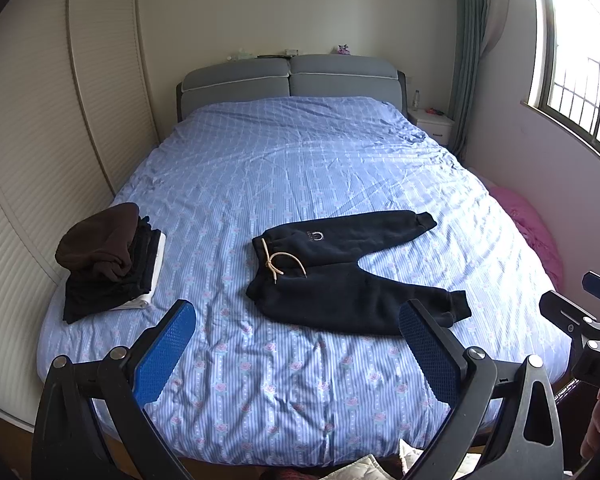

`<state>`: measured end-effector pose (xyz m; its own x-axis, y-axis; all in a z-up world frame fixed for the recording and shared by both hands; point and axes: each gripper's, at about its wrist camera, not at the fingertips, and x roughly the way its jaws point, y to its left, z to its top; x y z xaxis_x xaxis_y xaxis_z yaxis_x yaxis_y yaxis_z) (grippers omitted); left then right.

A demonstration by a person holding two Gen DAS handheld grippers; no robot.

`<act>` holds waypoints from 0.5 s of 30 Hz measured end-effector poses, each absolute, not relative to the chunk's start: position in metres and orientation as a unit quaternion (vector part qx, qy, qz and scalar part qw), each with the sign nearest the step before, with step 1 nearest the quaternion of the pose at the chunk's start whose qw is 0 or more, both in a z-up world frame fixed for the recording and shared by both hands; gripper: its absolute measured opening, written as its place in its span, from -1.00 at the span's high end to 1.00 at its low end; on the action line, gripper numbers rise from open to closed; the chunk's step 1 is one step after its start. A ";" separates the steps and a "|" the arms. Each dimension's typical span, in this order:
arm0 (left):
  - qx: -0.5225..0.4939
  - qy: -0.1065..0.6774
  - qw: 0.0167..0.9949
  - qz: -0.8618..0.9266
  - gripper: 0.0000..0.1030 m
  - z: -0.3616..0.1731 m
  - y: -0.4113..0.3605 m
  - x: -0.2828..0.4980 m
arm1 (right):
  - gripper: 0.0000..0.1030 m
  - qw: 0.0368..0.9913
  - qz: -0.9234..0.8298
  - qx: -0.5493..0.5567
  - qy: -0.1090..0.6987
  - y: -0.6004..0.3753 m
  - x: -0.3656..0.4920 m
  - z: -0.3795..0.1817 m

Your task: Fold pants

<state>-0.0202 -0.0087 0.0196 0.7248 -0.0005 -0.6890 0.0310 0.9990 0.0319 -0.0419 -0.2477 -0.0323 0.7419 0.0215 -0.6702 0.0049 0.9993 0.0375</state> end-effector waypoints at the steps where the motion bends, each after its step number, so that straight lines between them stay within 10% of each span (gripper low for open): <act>1: 0.021 0.370 0.929 -0.008 -1.00 0.020 -0.010 -0.021 | -1.00 0.933 0.004 0.018 0.359 -0.247 -0.042 -0.032; 15: 0.022 0.364 0.931 -0.011 -1.00 0.023 -0.012 -0.022 | -1.00 0.934 0.000 0.020 0.356 -0.247 -0.039 -0.032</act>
<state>-0.0215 -0.0121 0.0225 0.7344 -0.0039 -0.6787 0.0361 0.9988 0.0333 -0.0387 -0.2470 -0.0316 0.7470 0.0130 -0.6647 0.0148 0.9992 0.0362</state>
